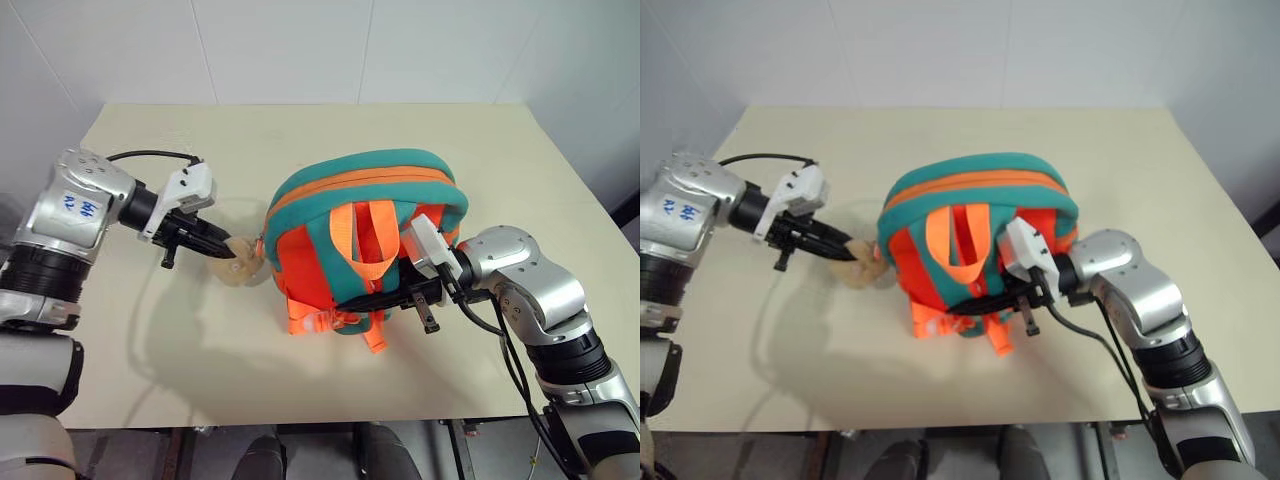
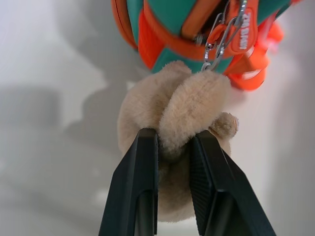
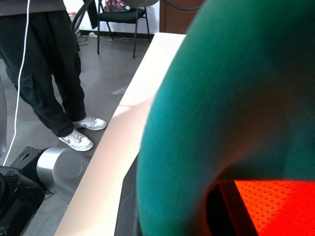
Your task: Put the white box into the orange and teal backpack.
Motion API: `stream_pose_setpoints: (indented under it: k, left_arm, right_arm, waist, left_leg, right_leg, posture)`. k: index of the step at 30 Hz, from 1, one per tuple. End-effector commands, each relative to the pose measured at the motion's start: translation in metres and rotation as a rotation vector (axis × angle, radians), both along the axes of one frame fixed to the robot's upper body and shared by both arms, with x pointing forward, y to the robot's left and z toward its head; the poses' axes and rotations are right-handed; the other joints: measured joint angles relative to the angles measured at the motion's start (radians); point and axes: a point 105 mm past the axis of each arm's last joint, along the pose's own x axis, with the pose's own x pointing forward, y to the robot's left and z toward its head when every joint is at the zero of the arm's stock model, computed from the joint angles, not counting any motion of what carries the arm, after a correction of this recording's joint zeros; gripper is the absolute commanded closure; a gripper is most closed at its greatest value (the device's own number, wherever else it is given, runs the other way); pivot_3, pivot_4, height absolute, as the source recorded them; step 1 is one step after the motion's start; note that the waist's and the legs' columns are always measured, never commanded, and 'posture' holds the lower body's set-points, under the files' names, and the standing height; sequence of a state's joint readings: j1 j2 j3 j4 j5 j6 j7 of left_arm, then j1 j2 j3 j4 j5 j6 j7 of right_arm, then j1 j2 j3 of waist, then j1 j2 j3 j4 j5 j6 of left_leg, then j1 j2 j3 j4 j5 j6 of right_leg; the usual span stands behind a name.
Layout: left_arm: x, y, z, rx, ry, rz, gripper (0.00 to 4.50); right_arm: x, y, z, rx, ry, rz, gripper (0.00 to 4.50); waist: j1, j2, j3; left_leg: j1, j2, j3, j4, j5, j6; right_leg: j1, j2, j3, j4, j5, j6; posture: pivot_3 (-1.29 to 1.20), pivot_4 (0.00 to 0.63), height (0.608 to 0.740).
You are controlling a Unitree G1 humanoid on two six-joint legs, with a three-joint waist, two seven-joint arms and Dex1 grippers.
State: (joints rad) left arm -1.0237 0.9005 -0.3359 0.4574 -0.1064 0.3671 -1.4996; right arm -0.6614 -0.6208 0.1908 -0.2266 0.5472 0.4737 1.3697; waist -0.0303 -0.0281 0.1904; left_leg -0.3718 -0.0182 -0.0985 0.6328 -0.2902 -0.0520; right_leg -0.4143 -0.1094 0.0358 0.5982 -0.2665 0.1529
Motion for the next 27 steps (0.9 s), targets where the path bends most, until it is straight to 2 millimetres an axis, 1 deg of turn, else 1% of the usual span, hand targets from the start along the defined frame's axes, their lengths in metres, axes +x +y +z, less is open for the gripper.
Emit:
stream_pose_setpoints:
  k: [1,5,14,16,18,20,23,24,25,26,27]
  left_arm:
    - [0.004,-0.001,-0.002,0.040,-0.009,-0.014,3.97]
    - [0.006,-0.005,-0.017,0.075,0.008,-0.038,3.97]
    - [0.006,-0.010,-0.027,0.073,0.000,-0.056,3.97]
    - [0.007,-0.013,-0.023,0.031,-0.019,-0.051,3.97]
    - [0.007,-0.019,-0.013,-0.042,-0.034,-0.043,3.97]
    - [0.005,-0.024,-0.003,-0.114,-0.050,-0.050,3.97]
    - [0.005,-0.029,0.018,-0.255,-0.097,-0.033,3.97]
    - [0.005,-0.028,0.021,-0.278,-0.111,-0.017,3.97]
    - [0.006,-0.027,0.024,-0.291,-0.124,0.000,3.62]
    - [0.006,-0.026,0.026,-0.314,-0.135,0.018,3.25]
    - [0.005,-0.025,0.029,-0.335,-0.143,0.031,3.00]
  right_arm:
    - [-0.003,0.001,0.006,0.014,-0.040,0.006,4.00]
    - [-0.004,0.001,0.006,0.019,-0.037,0.000,4.00]
    - [-0.002,0.001,0.007,0.026,-0.036,-0.026,4.00]
    - [-0.002,0.001,0.008,0.031,-0.040,-0.035,4.00]
    - [-0.001,0.001,0.009,0.030,-0.043,-0.044,4.00]
    - [-0.001,0.000,0.010,0.034,-0.046,-0.052,4.00]
    - [0.000,-0.002,0.010,0.029,-0.035,-0.075,4.00]
    - [0.000,-0.003,0.010,0.026,-0.027,-0.086,3.65]
    - [0.000,-0.004,0.010,0.024,-0.018,-0.095,3.27]
    - [0.001,-0.004,0.010,0.024,-0.010,-0.110,3.01]
    - [0.001,-0.005,0.010,0.026,-0.004,-0.121,2.63]
  waist:
    - [0.000,0.000,0.000]
    - [0.001,0.000,0.000]
    - [0.001,0.000,0.000]
    - [0.002,0.000,0.000]
    - [0.002,0.000,0.000]
    - [0.002,0.000,0.000]
    - [0.002,0.000,0.000]
    - [0.002,0.000,0.000]
    - [0.003,0.000,0.000]
    - [0.003,0.000,0.000]
    - [0.003,0.000,0.000]
  left_leg:
    - [0.000,0.000,0.000,0.000,0.000,0.000]
    - [0.000,0.000,0.000,0.001,0.000,0.000]
    - [0.000,0.000,0.000,0.002,0.000,0.000]
    - [0.000,0.000,0.000,0.002,0.000,0.000]
    - [0.000,0.000,0.000,0.003,0.000,0.000]
    - [0.000,0.000,0.000,0.003,0.000,0.000]
    - [0.000,0.000,-0.001,0.003,0.000,0.000]
    - [-0.001,0.000,-0.001,0.003,0.000,0.000]
    - [-0.001,0.000,-0.001,0.003,0.000,0.000]
    - [-0.001,0.000,-0.001,0.003,0.000,0.000]
    - [-0.001,0.000,-0.001,0.003,0.000,0.000]
  right_leg:
    - [0.000,0.000,0.000,0.000,0.000,0.000]
    - [0.000,0.000,0.000,0.000,0.000,0.000]
    - [0.000,0.000,0.000,0.002,0.000,0.000]
    - [0.000,0.000,0.000,0.003,0.000,0.000]
    - [0.000,0.000,0.000,0.003,0.000,0.000]
    - [0.000,0.000,0.000,0.004,0.000,0.000]
    - [0.000,0.000,0.000,0.004,0.000,0.000]
    - [0.000,0.000,0.000,0.004,0.000,0.000]
    - [0.000,0.000,0.000,0.004,0.000,0.000]
    - [0.000,0.000,0.000,0.003,0.000,0.000]
    - [0.000,0.000,0.000,0.003,0.000,0.000]
  posture:
    - [0.00,0.150,0.740]
    - [0.00,0.150,0.740]
    - [0.00,0.150,0.740]
    - [0.00,0.150,0.740]
    - [0.00,0.150,0.740]
    - [0.00,0.150,0.740]
    - [0.00,0.150,0.740]
    - [0.00,0.150,0.740]
    - [0.00,0.150,0.740]
    - [0.00,0.150,0.740]
    - [0.00,0.150,0.740]
